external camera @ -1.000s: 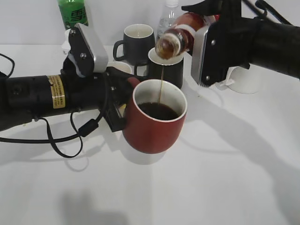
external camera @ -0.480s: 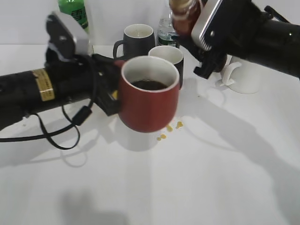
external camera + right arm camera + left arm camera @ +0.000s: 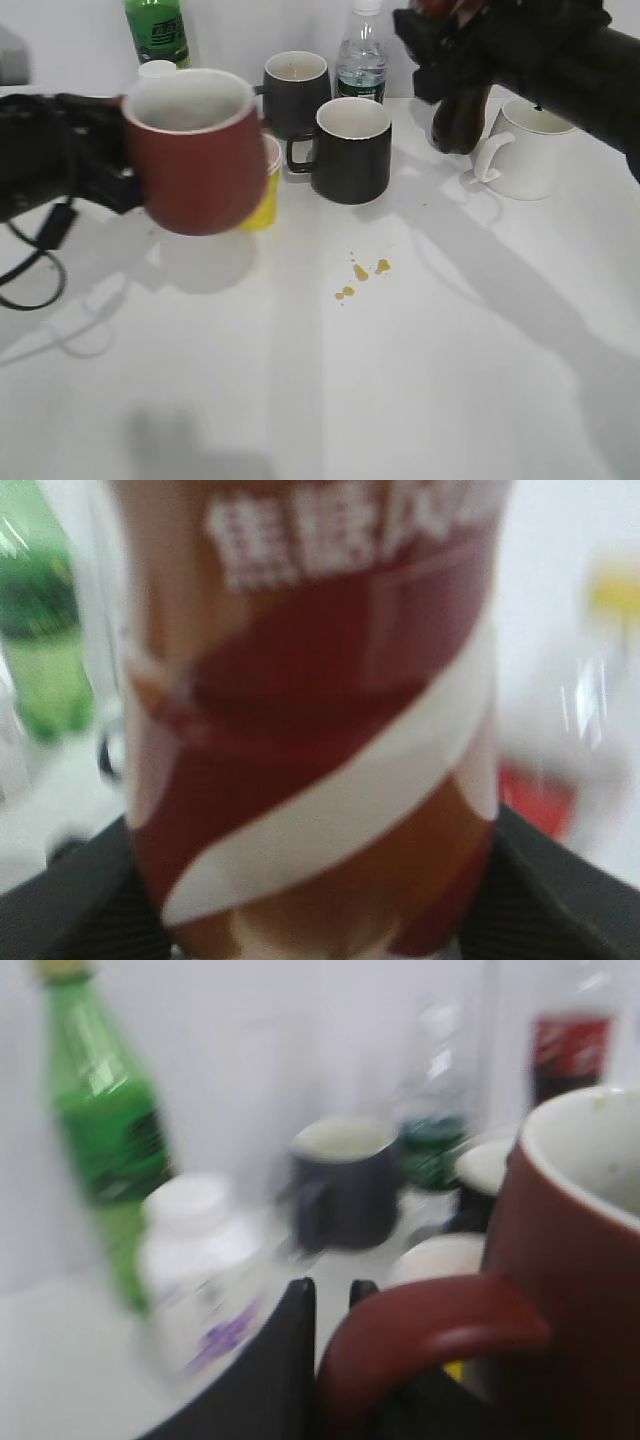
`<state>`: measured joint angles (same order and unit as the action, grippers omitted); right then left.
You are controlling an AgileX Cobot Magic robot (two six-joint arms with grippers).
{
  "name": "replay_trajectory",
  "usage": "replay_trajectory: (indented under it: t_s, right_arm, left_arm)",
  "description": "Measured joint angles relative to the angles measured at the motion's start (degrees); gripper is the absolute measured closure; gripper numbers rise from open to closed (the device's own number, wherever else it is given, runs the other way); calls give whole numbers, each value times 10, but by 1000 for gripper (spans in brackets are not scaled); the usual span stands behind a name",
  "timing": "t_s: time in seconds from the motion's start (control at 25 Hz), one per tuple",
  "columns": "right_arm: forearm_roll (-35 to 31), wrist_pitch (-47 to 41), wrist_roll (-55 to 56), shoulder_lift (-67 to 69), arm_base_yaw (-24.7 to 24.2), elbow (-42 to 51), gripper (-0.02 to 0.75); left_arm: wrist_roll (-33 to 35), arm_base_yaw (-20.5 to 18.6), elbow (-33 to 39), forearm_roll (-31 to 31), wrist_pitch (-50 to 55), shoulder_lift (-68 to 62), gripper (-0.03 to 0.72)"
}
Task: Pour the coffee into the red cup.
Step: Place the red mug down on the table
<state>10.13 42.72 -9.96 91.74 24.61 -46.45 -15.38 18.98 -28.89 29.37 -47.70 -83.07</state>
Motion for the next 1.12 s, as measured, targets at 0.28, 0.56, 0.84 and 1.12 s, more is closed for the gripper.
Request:
replay_trajectory:
  t_s: [0.28, 0.56, 0.84, 1.12]
  right_arm:
    - [-114, -69, 30, 1, 0, 9, 226]
    - [-157, -80, 31, 20, 0, 57, 226]
    - [-175, -50, 30, 70, 0, 63, 226]
    - [-193, -14, 21, 120, 0, 63, 226]
  left_arm:
    - [5, -75, 32, -20, 26, 28, 616]
    - [83, -82, 32, -91, 52, -6, 616]
    - [140, -83, 32, -173, -51, -109, 616]
    - [187, -83, 29, -254, -168, -213, 616]
